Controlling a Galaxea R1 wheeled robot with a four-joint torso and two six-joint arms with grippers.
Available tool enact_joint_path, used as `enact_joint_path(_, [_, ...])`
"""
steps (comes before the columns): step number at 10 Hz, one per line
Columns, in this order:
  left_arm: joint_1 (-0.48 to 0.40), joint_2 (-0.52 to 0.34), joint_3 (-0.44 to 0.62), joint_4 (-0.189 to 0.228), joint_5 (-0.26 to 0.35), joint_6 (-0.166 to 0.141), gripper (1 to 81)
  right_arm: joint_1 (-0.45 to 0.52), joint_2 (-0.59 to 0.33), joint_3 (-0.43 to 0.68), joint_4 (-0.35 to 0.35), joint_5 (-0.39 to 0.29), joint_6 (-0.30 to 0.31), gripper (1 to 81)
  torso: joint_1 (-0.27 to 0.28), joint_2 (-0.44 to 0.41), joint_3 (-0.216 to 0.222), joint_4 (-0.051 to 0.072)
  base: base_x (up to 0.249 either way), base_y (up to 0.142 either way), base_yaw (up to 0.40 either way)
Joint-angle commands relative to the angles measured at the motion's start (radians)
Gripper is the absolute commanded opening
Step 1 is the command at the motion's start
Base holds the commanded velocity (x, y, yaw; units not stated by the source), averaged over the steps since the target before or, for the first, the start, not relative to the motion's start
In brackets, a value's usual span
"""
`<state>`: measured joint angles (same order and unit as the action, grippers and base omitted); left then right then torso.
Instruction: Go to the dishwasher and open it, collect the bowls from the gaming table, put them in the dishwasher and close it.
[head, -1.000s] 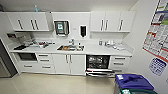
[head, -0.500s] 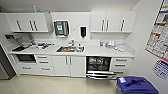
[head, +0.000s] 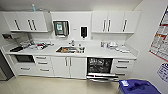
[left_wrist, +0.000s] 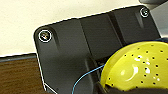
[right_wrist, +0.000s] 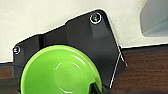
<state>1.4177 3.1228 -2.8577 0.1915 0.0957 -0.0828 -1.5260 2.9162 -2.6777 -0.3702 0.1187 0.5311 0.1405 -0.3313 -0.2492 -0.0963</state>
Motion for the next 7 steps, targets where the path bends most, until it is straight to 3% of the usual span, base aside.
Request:
enact_joint_path(1, [-0.052, 0.007, -0.003, 0.005, 0.056, 0.0, 1.0, 0.045, -0.01, 0.0, -0.007, -0.042, -0.002, 1.0, 0.0, 0.0, 0.0, 0.0, 0.133, 0.0, 0.0])
enact_joint_path(7, [-0.052, 0.007, -0.003, 0.005, 0.056, 0.0, 1.0, 0.045, -0.01, -0.002, -0.006, -0.04, -0.002, 1.0, 0.0, 0.0, 0.0, 0.0, 0.133, 0.0, 0.0])
